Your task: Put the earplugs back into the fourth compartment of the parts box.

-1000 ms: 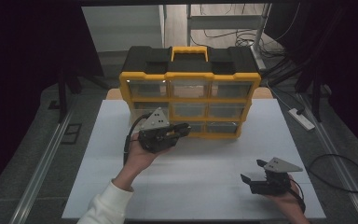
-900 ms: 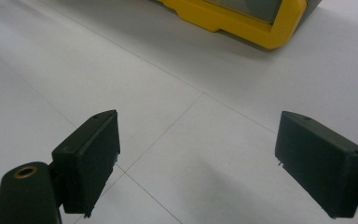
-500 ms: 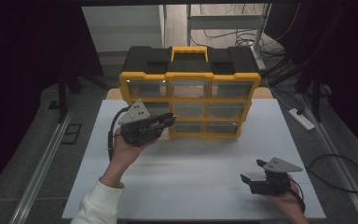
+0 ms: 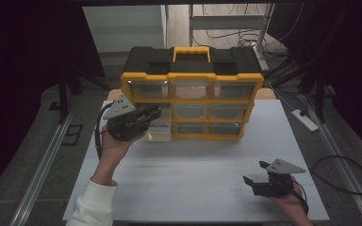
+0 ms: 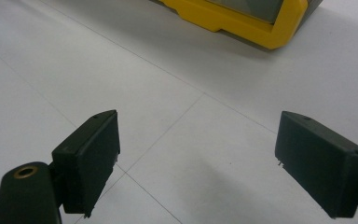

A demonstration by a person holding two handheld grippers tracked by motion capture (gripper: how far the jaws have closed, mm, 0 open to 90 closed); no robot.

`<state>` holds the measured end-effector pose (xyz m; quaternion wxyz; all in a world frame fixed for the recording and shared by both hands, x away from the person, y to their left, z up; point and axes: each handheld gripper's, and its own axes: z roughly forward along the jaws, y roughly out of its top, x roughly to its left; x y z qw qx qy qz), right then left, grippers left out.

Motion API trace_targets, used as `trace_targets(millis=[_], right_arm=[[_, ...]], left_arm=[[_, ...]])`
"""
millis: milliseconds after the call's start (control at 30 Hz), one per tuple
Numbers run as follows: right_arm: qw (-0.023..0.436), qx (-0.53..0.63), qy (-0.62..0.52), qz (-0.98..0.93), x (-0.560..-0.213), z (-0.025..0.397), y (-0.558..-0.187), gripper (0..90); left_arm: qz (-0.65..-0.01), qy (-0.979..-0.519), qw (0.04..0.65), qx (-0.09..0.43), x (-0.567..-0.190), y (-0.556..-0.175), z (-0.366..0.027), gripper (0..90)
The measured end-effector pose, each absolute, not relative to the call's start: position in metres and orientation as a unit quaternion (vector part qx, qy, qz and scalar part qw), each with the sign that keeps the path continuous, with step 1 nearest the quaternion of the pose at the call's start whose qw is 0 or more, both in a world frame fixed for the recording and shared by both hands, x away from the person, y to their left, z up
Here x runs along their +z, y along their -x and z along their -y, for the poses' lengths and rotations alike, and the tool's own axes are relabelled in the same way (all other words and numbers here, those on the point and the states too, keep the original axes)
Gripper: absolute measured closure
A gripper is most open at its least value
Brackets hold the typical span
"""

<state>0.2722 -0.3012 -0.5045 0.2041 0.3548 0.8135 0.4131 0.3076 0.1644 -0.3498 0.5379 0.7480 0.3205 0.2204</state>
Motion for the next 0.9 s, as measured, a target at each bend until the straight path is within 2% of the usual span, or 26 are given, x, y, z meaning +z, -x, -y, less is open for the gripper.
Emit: trace_targets(millis=[433, 733, 833, 867, 900], right_arm=[[0.205, 0.412, -0.354, -0.814, -0.505, 0.301, -0.272, 14.7], [0.204, 0.412, -0.354, -0.814, -0.505, 0.301, -0.272, 14.7], [0.205, 0.413, -0.354, -0.814, -0.505, 0.302, -0.272, 14.7], [0.205, 0.413, -0.354, -0.814, -0.505, 0.301, -0.272, 14.7], [0.205, 0.412, -0.354, -0.814, -0.505, 0.301, -0.272, 14.7]], left_arm=[[-0.369, -0.75, 0.499, 0.228, -0.37, -0.329, -0.179, 78.4], [-0.373, -0.752, 0.494, 0.226, -0.373, -0.332, -0.18, 77.8], [-0.369, -0.753, 0.497, 0.223, -0.373, -0.332, -0.179, 70.0], [-0.368, -0.753, 0.499, 0.221, -0.373, -0.331, -0.179, 70.0], [-0.364, -0.753, 0.503, 0.219, -0.373, -0.331, -0.179, 55.8]])
